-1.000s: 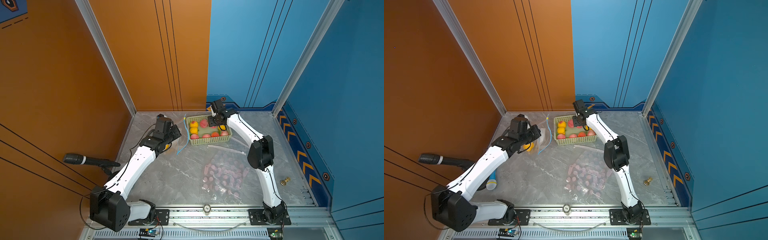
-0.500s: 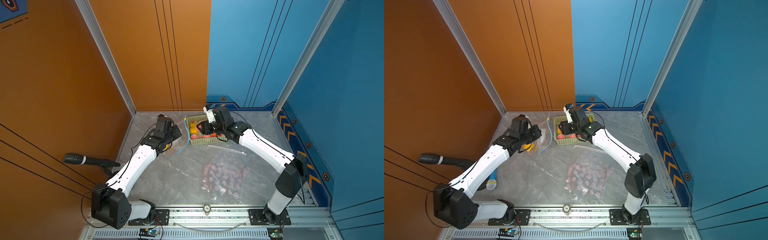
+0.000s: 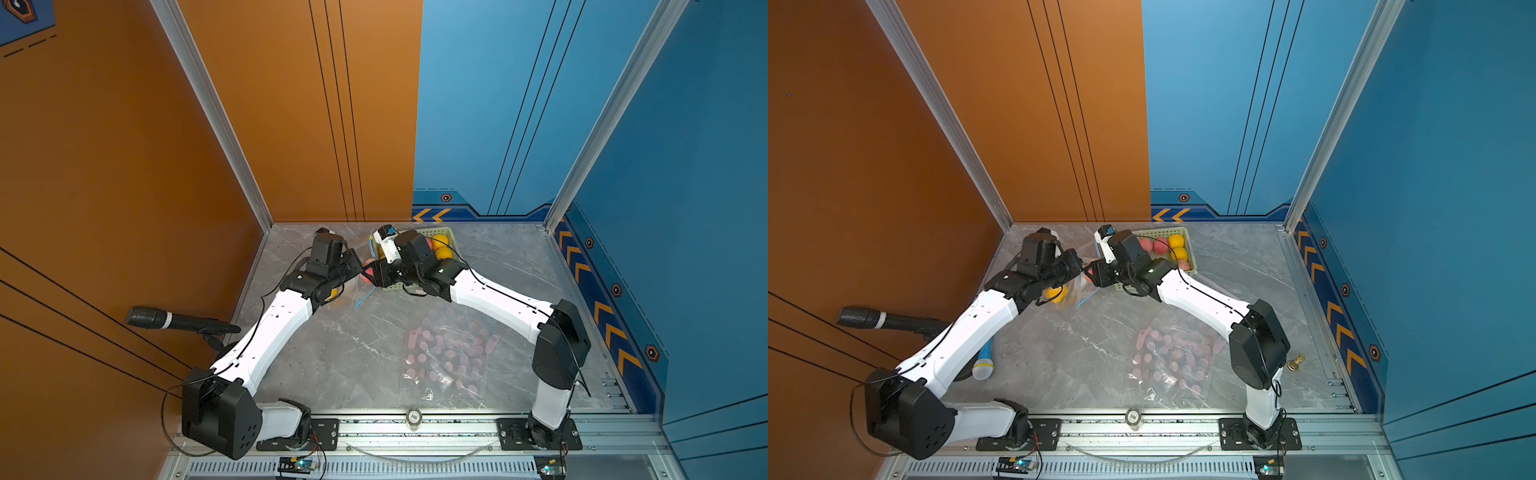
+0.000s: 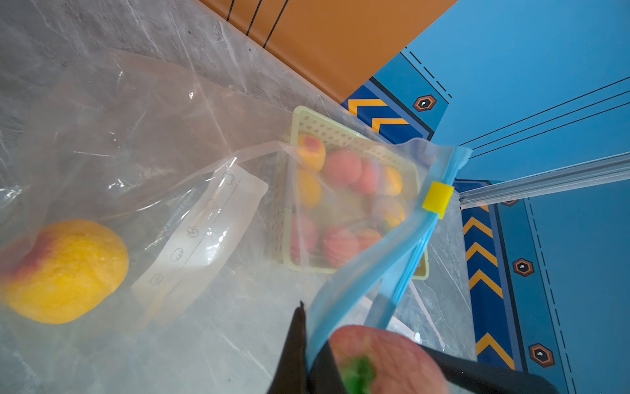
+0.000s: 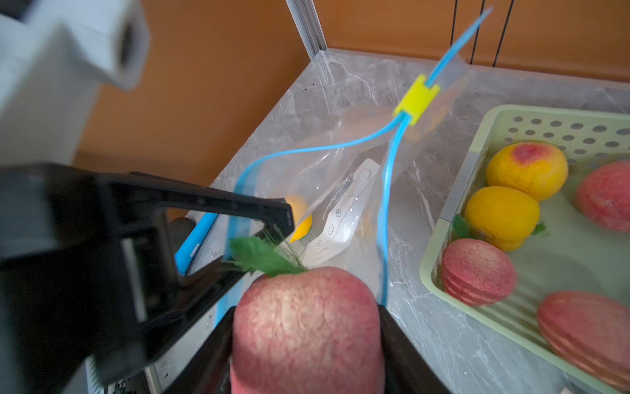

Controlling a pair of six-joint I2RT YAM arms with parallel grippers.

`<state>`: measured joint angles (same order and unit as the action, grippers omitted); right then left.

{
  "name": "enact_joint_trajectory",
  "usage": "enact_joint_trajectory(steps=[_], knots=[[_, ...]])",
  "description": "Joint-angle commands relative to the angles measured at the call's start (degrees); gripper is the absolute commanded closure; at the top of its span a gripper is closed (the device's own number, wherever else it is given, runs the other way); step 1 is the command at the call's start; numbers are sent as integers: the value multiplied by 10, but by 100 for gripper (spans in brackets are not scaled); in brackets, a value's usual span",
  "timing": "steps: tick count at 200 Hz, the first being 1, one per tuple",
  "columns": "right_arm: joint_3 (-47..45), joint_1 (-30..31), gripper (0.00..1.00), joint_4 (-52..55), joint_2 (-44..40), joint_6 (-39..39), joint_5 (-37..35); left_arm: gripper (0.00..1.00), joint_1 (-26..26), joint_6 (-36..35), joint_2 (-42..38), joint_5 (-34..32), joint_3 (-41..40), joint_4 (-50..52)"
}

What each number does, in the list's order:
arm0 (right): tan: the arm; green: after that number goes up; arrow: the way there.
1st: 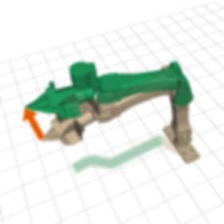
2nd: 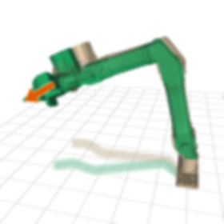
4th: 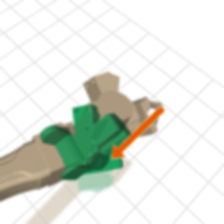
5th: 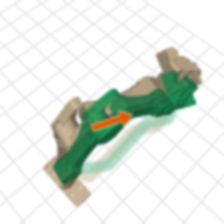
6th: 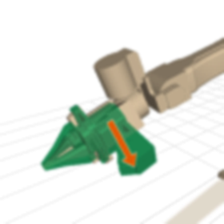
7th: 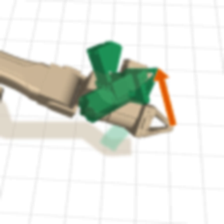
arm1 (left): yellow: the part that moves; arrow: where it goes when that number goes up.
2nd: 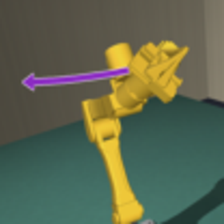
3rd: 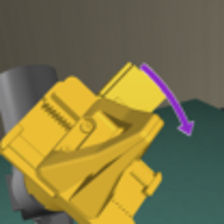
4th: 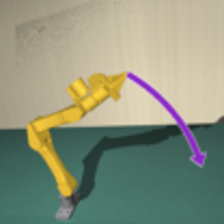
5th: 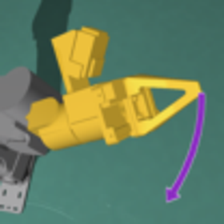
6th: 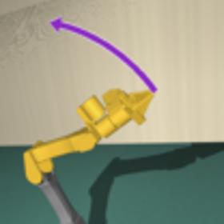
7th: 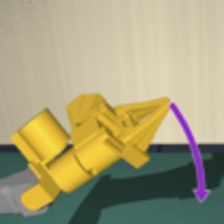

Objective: Place the peach in a zip-top bag and seal the zipper
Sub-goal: Place the peach in the zipper food storage bag.

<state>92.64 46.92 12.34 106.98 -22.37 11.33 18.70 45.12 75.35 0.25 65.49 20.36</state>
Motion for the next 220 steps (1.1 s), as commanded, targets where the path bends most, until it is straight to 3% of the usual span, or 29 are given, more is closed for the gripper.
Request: enact_joint_trajectory(steps=[1, 40, 78, 103, 167, 220], knots=[[28, -2, 61, 10, 12, -2, -31, 100, 2, 7, -21, 11, 14, -2], [63, -1, 59, 44, 36, 4, -79, 100, 9, 12, -29, 24, 13, 1], [87, 3, 31, 51, 47, 7, -72, 100, 14, 22, -31, 21, 4, 4], [91, 4, 23, 60, 43, 12, -71, 100, 10, 27, -26, 23, 1, 7], [76, 4, 27, 77, 9, 15, -74, 100, 1, 31, -25, 25, 2, 6], [16, -1, 35, 89, -68, -22, -134, 100, -13, 29, -30, 20, 1, 14]])
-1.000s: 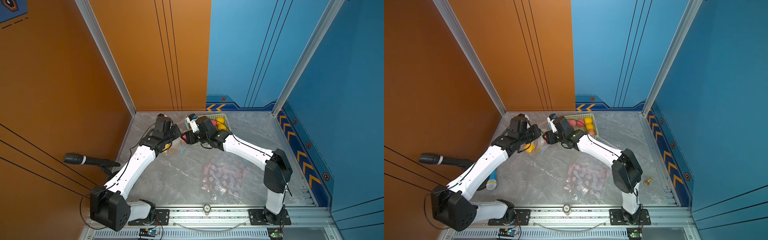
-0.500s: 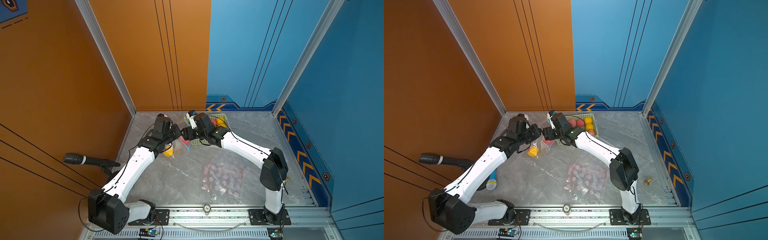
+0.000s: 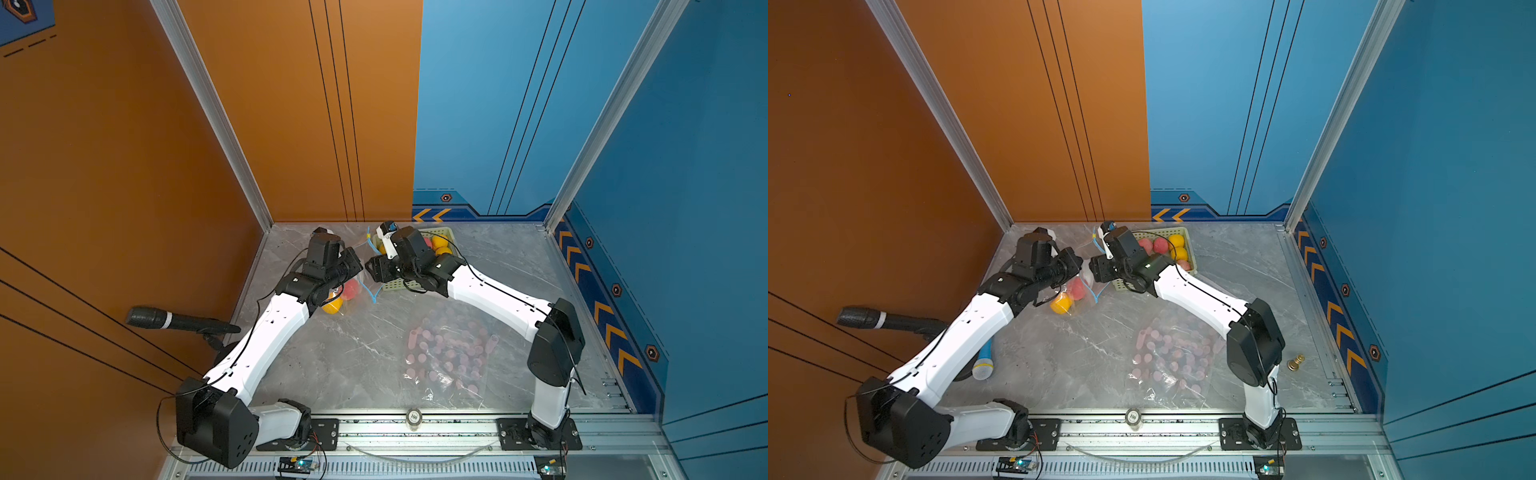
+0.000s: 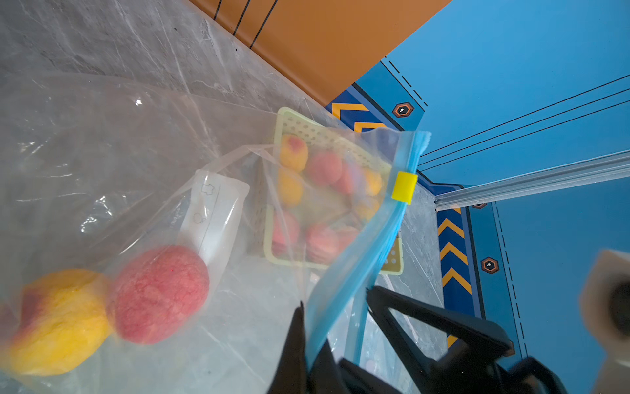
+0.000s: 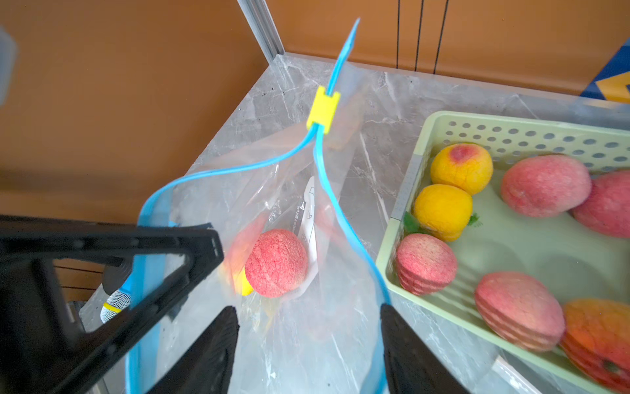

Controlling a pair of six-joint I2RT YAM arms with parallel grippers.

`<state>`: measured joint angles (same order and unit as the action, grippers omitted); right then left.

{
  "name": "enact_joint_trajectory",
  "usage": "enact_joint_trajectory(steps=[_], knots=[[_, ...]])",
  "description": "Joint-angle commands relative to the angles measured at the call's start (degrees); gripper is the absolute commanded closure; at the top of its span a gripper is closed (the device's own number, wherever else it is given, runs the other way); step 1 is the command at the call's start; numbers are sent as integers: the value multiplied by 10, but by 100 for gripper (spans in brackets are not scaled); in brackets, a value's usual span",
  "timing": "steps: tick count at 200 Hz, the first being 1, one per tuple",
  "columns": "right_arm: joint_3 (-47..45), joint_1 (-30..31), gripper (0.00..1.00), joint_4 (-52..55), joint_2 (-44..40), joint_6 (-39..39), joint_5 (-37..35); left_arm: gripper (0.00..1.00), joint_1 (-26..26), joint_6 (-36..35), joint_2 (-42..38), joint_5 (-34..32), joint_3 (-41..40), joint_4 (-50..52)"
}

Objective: Place the peach in a zip-top bag and seal the zipper
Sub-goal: Place the peach in the zipper food storage bag.

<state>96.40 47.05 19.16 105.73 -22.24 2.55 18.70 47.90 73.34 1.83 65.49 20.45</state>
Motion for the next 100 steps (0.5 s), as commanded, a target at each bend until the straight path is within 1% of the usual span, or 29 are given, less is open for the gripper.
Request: enact_joint_trajectory(steps=[1, 23, 40, 43, 48, 68, 100], knots=[[-23, -3, 36, 22, -57, -25, -47, 100, -13, 1, -10, 3, 1, 14], [-29, -33, 41, 53, -75, -47, -73, 100, -22, 1, -16, 1, -2, 16], [-19, -64, 43, 93, -68, -53, -86, 100, -23, -1, -20, -3, -6, 16], [-16, -64, 43, 103, -64, -54, -89, 100, -23, -1, -21, -3, -6, 17], [-7, -90, 43, 119, -56, -55, -92, 100, -23, -1, -22, -3, -8, 17], [38, -132, 45, 190, -9, -43, -88, 100, -23, -1, -22, -1, -11, 15], [121, -173, 45, 263, 70, -19, -94, 100, -23, -2, -22, 1, -11, 14]])
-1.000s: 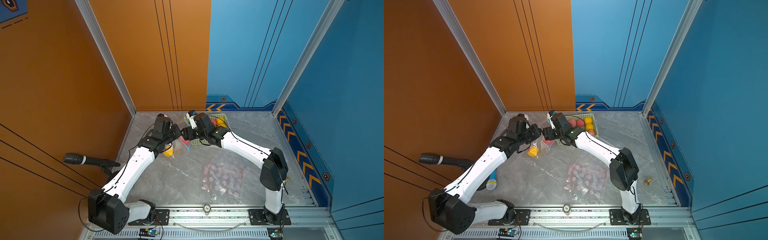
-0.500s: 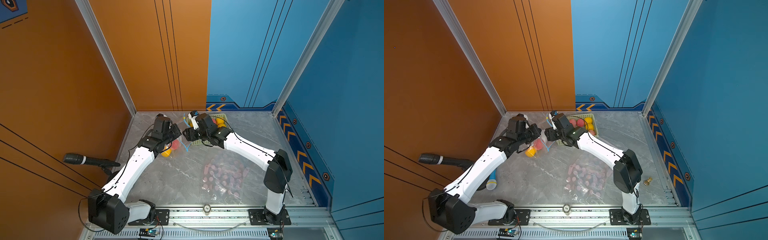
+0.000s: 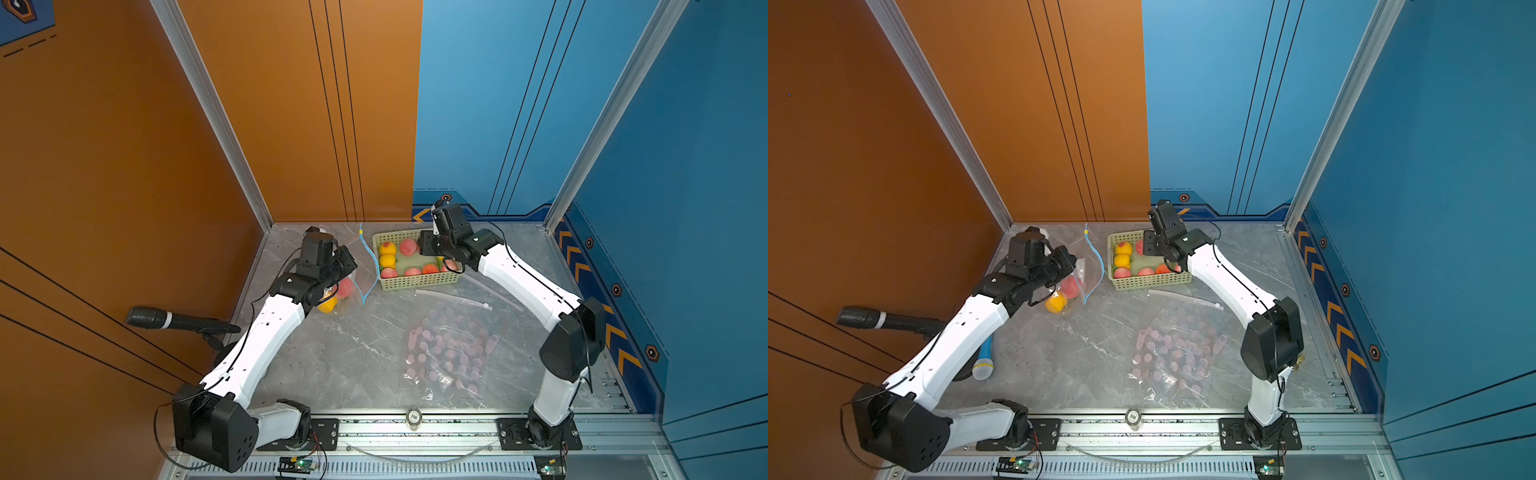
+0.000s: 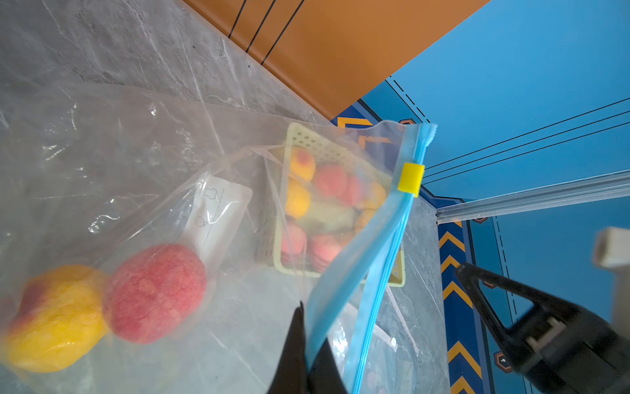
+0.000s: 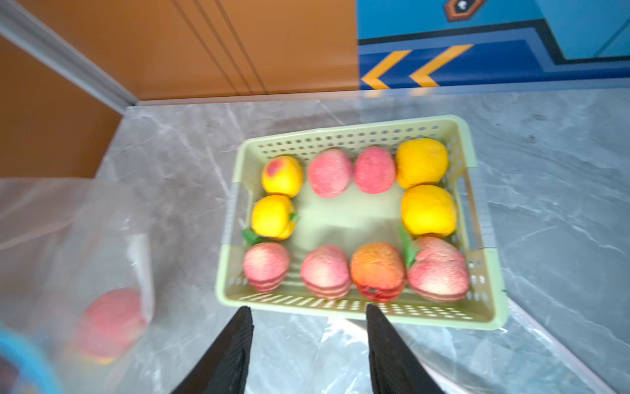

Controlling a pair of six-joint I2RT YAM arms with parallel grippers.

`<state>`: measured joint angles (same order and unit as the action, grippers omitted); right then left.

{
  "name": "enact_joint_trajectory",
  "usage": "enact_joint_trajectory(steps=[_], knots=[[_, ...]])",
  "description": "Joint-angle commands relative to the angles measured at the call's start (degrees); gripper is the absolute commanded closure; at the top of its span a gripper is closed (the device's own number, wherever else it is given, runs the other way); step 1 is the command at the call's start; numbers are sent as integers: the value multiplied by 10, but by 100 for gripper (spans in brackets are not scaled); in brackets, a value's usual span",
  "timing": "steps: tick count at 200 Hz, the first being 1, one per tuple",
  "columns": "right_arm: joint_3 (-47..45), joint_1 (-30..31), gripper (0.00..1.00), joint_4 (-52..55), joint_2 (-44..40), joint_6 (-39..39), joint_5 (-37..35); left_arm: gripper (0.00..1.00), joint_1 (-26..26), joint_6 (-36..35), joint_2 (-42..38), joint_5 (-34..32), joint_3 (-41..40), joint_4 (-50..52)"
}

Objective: Place the peach in a zip-top bag and seal the zipper
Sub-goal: Place the peach in the zipper food storage bag, then pick up the peach from the basket.

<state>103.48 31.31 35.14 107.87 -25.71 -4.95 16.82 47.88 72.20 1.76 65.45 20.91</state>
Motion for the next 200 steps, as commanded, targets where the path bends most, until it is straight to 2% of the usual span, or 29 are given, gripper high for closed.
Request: enact_joint_trajectory(steps=[1, 53, 100, 200], knots=[[51, -16, 45, 104, 50, 17, -19, 100, -4, -2, -10, 2, -11, 10], [142, -40, 36, 158, 157, 43, -22, 100, -4, -5, -10, 0, -15, 9], [203, -42, 35, 194, 223, 51, -6, 100, -4, -5, -8, 1, -22, 9], [205, -39, 33, 208, 268, 40, 29, 100, -4, -4, -2, 1, -29, 4]])
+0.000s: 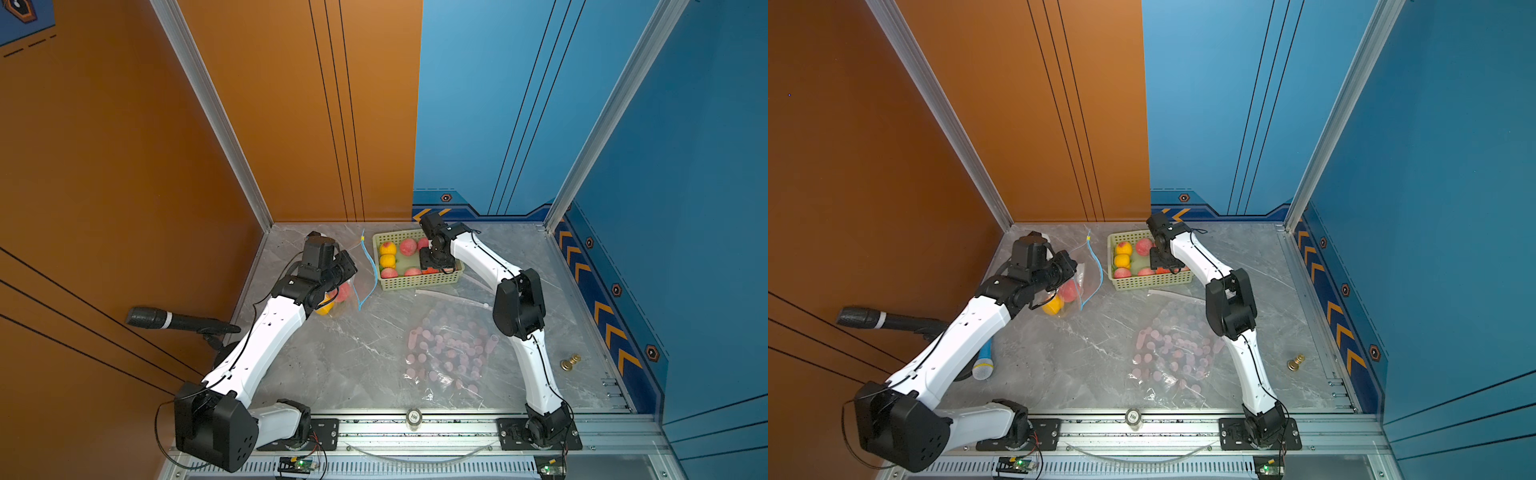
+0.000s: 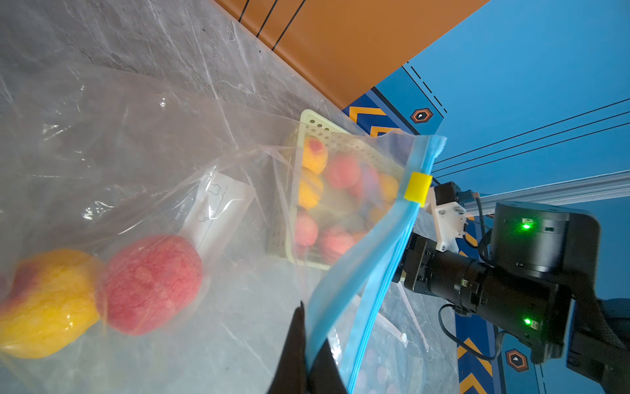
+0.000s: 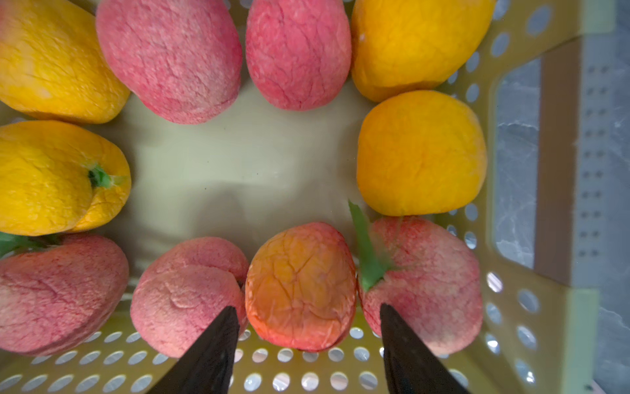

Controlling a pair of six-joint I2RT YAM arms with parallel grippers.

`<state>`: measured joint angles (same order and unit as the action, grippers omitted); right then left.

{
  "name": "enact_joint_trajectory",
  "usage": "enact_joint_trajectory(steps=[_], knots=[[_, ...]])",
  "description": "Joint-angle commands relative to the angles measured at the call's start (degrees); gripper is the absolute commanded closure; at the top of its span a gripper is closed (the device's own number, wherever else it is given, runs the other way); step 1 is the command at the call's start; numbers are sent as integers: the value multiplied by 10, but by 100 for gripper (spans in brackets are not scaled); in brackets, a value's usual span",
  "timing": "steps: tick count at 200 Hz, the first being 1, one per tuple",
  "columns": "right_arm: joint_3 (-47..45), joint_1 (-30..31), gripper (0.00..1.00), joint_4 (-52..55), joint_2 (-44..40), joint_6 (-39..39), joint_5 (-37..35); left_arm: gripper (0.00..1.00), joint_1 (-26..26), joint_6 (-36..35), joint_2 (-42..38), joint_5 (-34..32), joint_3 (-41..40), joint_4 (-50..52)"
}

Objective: Place the peach in a zip-top bag and seal the zipper
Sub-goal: Pick up the peach from the basket.

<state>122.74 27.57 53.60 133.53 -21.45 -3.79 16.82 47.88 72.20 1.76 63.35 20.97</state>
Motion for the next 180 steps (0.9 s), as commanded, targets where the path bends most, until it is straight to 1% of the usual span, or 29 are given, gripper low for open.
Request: enact_joint_trajectory(steps=[1, 28, 53, 99, 132, 180], knots=[[13, -2, 33, 23, 12, -3, 18, 100, -4, -4, -3, 1, -8, 3], [14, -2, 39, 22, 20, -5, 32, 100, -4, -3, -1, 2, -9, 2], [17, -2, 39, 20, 32, -4, 43, 100, -4, -3, -2, 3, -10, 2], [43, -9, 34, 21, 64, 0, 38, 100, -4, -2, -1, 7, -10, -1], [61, -13, 33, 21, 79, 7, 30, 100, -2, -1, 0, 6, -9, 0], [69, -12, 49, 19, 67, 17, 35, 100, 0, 0, 4, 6, -7, -1]])
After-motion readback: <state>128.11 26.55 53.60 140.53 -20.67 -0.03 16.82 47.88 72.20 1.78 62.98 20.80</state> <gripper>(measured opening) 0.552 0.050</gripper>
